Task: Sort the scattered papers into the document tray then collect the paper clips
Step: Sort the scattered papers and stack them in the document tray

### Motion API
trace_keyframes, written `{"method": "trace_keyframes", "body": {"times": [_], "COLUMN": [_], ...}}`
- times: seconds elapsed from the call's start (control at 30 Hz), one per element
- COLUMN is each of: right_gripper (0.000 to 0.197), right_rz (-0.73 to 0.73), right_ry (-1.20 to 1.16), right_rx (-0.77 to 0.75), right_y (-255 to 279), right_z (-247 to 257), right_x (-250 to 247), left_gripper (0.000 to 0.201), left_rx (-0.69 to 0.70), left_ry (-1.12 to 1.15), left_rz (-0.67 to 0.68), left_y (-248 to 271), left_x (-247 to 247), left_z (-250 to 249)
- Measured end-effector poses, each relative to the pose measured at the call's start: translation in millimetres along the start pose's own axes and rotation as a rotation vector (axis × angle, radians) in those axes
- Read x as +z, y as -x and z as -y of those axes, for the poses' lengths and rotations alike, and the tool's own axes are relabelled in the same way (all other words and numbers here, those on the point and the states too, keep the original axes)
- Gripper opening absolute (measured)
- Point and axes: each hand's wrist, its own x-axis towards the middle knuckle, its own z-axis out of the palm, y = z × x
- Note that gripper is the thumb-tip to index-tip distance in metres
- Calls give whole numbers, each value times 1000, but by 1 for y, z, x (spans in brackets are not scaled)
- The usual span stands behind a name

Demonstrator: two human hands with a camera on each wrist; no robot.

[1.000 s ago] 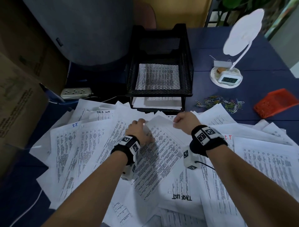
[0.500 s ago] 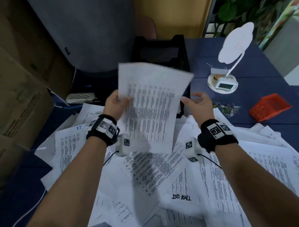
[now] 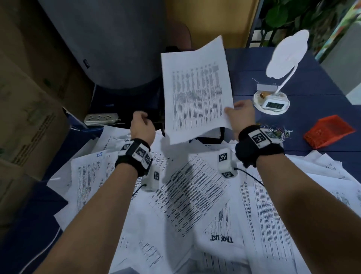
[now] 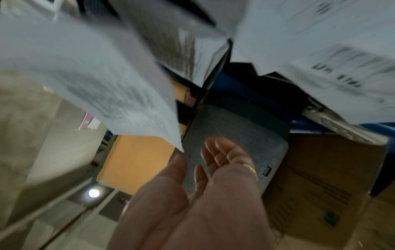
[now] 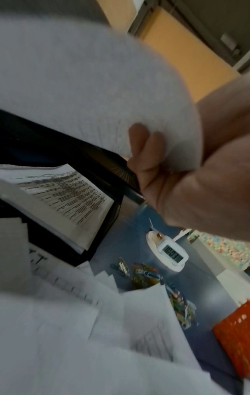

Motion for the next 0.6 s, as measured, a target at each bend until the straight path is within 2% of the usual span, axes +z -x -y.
{"method": "trace_keyframes", "body": {"times": [0.07,0.13,0.2,0.27,0.37,0.43,0.53,0.6], "right_gripper": [24,37,47,57,68,66,46,36], "right_rz": [42,115,181,294,440,408,210,168], "right_ry": [-38,4,56,86,241,378,450,476], "right_rx": [-24,-35,-32,-11,5,-46,-166,-224], "right_y": [-4,-7,-6,-7,-6,-9,-11,-10], "right_z": [8,13,17,20,25,22,16,14], "right_x": [3,6,9,10,11,12,12,10], "left_gripper": [26,29,34,52,88,103,106,100], "left_rx": [-98,-171,-142,-87,79,34,-58,-98], "left_ry": [-158,-352,-587,-768,-1025,-1005,-894,-757], "left_rz": [122,336,548,673,715,711,709,737], "left_y": [10,21,35,51,70,75,73,72], "left_x": [6,15,26,36,53,61,64,60], "left_z": [20,39,52,60,62,62,63,63]}}
